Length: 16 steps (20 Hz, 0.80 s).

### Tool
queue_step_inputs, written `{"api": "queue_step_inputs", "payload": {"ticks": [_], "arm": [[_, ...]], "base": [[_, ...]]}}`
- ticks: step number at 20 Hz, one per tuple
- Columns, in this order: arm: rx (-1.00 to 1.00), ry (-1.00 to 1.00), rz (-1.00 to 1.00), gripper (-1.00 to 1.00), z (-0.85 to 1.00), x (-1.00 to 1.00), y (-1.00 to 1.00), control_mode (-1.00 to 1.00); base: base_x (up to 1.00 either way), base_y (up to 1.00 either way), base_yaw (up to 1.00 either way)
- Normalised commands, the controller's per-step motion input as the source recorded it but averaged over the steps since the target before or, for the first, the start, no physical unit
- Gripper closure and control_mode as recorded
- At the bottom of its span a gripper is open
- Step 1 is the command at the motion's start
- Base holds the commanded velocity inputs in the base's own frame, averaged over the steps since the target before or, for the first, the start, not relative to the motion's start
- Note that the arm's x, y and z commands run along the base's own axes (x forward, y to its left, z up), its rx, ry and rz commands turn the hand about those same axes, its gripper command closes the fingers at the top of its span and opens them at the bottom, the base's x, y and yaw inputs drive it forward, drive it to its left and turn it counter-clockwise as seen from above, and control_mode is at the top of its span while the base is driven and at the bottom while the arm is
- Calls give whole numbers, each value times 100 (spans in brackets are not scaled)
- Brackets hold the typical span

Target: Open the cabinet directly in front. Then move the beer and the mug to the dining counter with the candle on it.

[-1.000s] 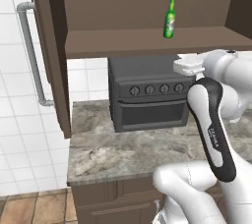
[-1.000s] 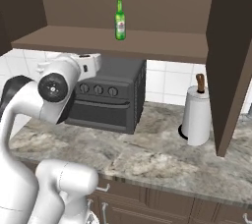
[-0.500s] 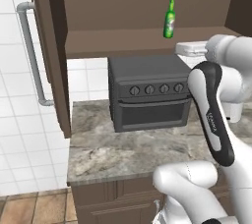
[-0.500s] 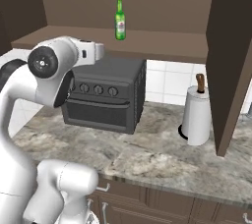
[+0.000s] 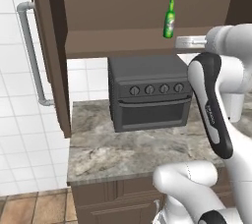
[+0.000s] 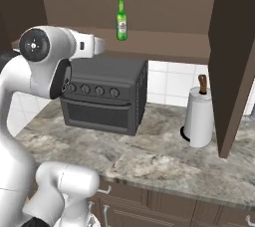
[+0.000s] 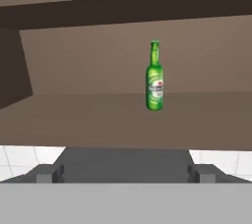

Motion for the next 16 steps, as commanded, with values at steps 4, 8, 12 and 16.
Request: {"api": "queue_step_inputs", "payload": {"ticks": [4,8,12,16], "arm": [[-1,7,-4,-100,4,8,-10,-100],[-1,6,-4,-100,7,12,-22,-100],[-1,7,-5,-100,14,19,-21,-100],[0,1,-4,-100,1,10,-24,-100]], "base": [[0,0,0],[0,0,0],[0,0,0],[0,0,0]]}}
